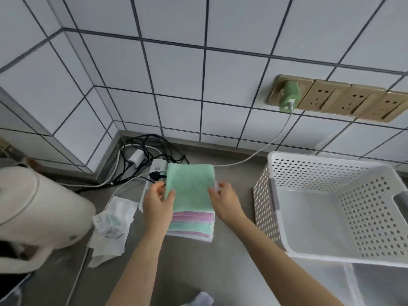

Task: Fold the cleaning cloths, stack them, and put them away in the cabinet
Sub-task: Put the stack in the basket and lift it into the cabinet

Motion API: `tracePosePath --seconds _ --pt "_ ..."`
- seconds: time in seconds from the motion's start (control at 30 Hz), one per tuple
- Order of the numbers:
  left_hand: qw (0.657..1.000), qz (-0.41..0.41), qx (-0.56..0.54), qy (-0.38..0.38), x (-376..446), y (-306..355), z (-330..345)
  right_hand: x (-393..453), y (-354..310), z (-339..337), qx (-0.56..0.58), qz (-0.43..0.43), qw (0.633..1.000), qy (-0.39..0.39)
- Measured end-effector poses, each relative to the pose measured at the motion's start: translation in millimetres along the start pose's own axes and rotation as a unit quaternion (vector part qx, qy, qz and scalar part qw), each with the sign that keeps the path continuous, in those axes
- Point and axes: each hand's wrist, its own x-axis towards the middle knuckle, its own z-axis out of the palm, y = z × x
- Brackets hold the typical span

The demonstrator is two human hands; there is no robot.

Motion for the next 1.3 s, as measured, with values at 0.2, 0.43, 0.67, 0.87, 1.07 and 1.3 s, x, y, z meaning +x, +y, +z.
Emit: tracePosePath --seconds 0.2,0.43,0.67,0.87,1.07,1.3 --pt "0.998 -0.035 -0.034 -0.038 21 -17 10 16 1 25 0.049 0.096 0.994 -0.019" --pt "0.983 -0.098 -0.01 -0.152 29 -36 4 0 35 35 0.113 0.086 0.989 -0.036" --pt "0.977 -0.109 -0.007 -0.183 31 -31 -11 3 67 25 0.317 0.195 0.909 -0.188" --pt "0.926 -0.242 -0.128 -0.259 40 -57 4 7 74 31 0.246 0.219 0.922 -0.206" --pt "0.897 -0.278 -0.184 -0.289 49 -71 6 3 78 47 0.271 0.152 0.938 -0.157" --pt "0.804 -0.327 -0.297 -0.398 44 -74 -5 -6 78 43 0.356 0.203 0.885 -0.223"
